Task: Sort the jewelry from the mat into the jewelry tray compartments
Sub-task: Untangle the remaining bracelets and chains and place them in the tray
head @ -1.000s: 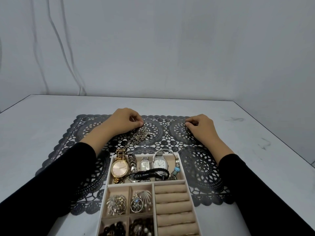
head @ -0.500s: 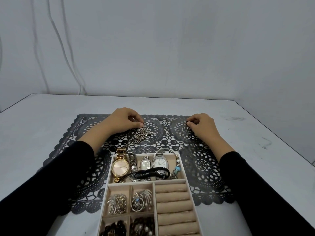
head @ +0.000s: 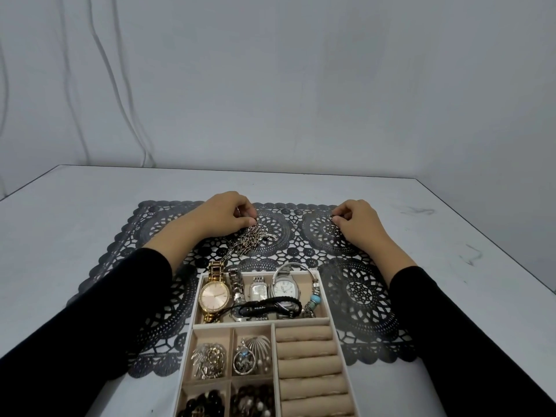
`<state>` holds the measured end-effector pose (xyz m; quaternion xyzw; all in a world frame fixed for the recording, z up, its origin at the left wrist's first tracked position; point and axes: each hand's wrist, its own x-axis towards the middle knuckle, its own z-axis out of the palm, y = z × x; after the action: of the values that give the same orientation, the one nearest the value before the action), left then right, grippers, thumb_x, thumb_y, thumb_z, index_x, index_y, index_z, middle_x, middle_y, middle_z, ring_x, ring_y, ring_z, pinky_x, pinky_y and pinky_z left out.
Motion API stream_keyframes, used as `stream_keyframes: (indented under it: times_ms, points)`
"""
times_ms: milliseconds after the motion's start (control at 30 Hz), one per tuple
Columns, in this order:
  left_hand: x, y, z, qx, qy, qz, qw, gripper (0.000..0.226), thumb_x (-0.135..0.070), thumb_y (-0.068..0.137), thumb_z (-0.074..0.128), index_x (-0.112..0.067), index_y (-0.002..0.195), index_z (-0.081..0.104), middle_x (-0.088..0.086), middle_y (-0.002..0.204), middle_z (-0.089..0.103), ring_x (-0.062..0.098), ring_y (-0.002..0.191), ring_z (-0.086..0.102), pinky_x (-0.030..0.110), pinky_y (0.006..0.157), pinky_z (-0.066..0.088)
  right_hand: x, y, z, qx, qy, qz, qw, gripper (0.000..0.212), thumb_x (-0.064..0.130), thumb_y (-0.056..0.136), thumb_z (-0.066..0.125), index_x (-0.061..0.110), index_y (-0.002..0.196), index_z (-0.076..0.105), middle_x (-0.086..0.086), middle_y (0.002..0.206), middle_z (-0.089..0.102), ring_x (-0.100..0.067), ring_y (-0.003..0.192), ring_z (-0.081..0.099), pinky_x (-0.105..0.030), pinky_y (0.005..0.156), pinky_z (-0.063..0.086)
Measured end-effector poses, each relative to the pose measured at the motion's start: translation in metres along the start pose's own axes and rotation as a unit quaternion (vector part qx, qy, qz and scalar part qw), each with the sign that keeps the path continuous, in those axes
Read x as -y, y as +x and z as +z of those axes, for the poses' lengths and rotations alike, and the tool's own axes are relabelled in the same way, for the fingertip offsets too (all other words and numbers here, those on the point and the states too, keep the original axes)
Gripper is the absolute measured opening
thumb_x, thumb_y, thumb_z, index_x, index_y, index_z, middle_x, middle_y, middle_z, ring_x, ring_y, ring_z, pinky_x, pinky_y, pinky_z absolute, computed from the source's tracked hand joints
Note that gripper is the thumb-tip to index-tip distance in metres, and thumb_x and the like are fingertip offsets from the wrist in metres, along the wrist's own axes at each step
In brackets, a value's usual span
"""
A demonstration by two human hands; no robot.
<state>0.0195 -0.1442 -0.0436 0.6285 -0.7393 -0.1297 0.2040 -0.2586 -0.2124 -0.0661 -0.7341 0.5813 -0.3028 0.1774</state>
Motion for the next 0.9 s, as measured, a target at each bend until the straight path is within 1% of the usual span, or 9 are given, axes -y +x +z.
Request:
stream_keyframes:
  times_ms: [167,233,333,467,567,633,767,833,900]
  points:
    - [0.003,-0.001,0.001,-0.007,-0.025,0.006,1.0,0.009,-0.026,0.09,0.069,-0.025,0.098,0.064,-0.01,0.094,0.063,0.001,0.085,0.055,0.015,0.073,0.041,0.0,-0.004,-0.001,-0.014,0.028,-0.012,0.999,0.006,0.012,0.087,0.065,0.015,0.091,0.063,-0.008,0.103,0.059,-0.016,0.086,0.053,-0.022,0.075,0.037]
    - [0.007,-0.002,0.002,-0.019,-0.043,0.014,0.999,0.012,-0.028,0.088,0.071,-0.025,0.098,0.066,-0.008,0.095,0.065,0.005,0.088,0.058,0.015,0.073,0.041,0.0,-0.007,-0.002,-0.029,0.047,-0.03,0.998,0.008,0.01,0.084,0.067,0.015,0.088,0.062,-0.006,0.095,0.062,-0.015,0.081,0.054,-0.017,0.067,0.039]
    - [0.008,-0.004,0.002,-0.03,-0.062,0.031,0.997,0.013,-0.028,0.086,0.074,-0.027,0.097,0.067,-0.006,0.093,0.068,0.01,0.089,0.061,0.019,0.073,0.043,0.001,-0.011,-0.004,-0.046,0.081,-0.042,0.995,0.011,0.004,0.08,0.07,0.012,0.084,0.064,-0.001,0.08,0.062,-0.008,0.067,0.052,-0.004,0.059,0.04]
    - [0.008,-0.006,0.003,-0.05,-0.071,0.042,0.995,0.007,-0.025,0.087,0.072,-0.029,0.093,0.069,-0.009,0.091,0.069,0.009,0.091,0.062,0.023,0.076,0.045,0.005,-0.016,-0.007,-0.061,0.108,-0.047,0.991,0.009,0.004,0.078,0.072,0.013,0.079,0.068,0.001,0.075,0.063,-0.003,0.063,0.052,0.0,0.059,0.04]
    - [0.007,-0.01,0.001,-0.078,-0.094,0.033,0.992,0.005,-0.023,0.089,0.07,-0.027,0.092,0.071,-0.009,0.087,0.071,0.009,0.086,0.065,0.023,0.077,0.049,0.006,-0.02,-0.01,-0.069,0.133,-0.033,0.988,0.005,0.009,0.08,0.072,0.014,0.081,0.071,0.001,0.078,0.066,-0.005,0.069,0.056,-0.004,0.062,0.041]
    - [0.004,-0.015,-0.001,-0.11,-0.113,0.019,0.987,0.003,-0.024,0.088,0.071,-0.026,0.09,0.072,-0.008,0.085,0.071,0.008,0.082,0.065,0.019,0.075,0.048,0.006,-0.023,-0.012,-0.074,0.159,-0.02,0.984,0.004,0.012,0.081,0.071,0.015,0.082,0.071,0.001,0.079,0.067,-0.008,0.073,0.059,-0.011,0.067,0.044]
    - [-0.002,-0.03,-0.005,-0.182,-0.155,-0.001,0.971,0.006,-0.028,0.083,0.076,-0.032,0.083,0.071,-0.014,0.078,0.07,-0.003,0.072,0.062,0.009,0.068,0.043,0.009,-0.034,-0.015,-0.081,0.224,0.012,0.971,0.005,0.011,0.081,0.071,0.015,0.084,0.072,0.004,0.074,0.065,-0.007,0.069,0.058,-0.012,0.062,0.043]
    - [-0.003,-0.039,-0.007,-0.208,-0.185,-0.012,0.961,0.007,-0.028,0.082,0.077,-0.033,0.081,0.072,-0.011,0.077,0.071,0.001,0.073,0.065,0.015,0.069,0.049,0.011,-0.041,-0.017,-0.079,0.26,0.023,0.962,0.005,0.011,0.081,0.072,0.014,0.085,0.073,0.0,0.077,0.067,-0.009,0.07,0.061,-0.011,0.059,0.044]
    - [-0.004,-0.049,-0.009,-0.226,-0.225,-0.027,0.947,0.006,-0.025,0.082,0.078,-0.029,0.083,0.073,-0.003,0.079,0.073,0.014,0.079,0.069,0.028,0.077,0.056,0.015,-0.05,-0.018,-0.076,0.296,0.033,0.952,0.006,0.011,0.081,0.072,0.015,0.085,0.073,-0.001,0.078,0.068,-0.012,0.072,0.062,-0.014,0.058,0.046]
